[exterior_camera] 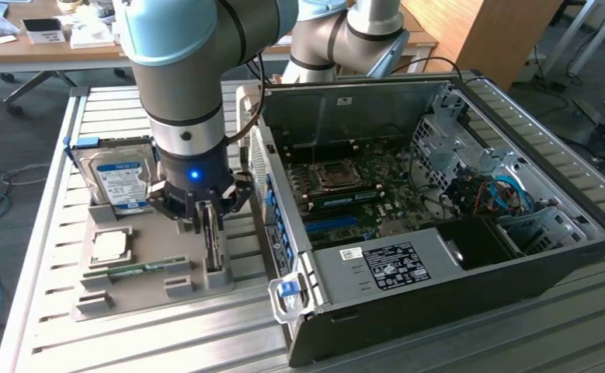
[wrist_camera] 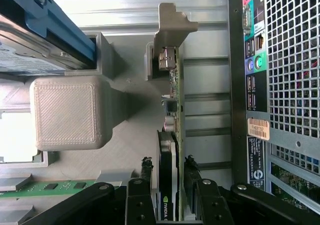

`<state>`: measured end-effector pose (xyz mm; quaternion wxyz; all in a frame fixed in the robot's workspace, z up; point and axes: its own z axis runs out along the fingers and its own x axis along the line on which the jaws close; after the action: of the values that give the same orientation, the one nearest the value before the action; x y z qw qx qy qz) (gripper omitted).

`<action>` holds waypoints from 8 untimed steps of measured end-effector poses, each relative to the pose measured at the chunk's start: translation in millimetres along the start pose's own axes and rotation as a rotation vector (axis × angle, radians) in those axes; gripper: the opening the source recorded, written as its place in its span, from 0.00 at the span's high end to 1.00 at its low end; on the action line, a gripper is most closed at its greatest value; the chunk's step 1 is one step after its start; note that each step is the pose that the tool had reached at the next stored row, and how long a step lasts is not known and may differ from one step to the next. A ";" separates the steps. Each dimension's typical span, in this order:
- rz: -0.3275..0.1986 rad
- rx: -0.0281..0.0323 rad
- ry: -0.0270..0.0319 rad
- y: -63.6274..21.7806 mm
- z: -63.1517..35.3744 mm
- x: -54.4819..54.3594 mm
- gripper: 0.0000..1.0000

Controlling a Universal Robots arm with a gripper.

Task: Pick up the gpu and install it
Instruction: 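Pick up the gpu and move the gpu toward the slot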

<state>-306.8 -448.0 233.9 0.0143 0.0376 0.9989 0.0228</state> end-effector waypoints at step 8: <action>0.000 0.0000 -0.0002 -1.6 0.0 -0.2 0.61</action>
<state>-306.8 -449.6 233.8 0.0144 0.0376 0.9989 0.0228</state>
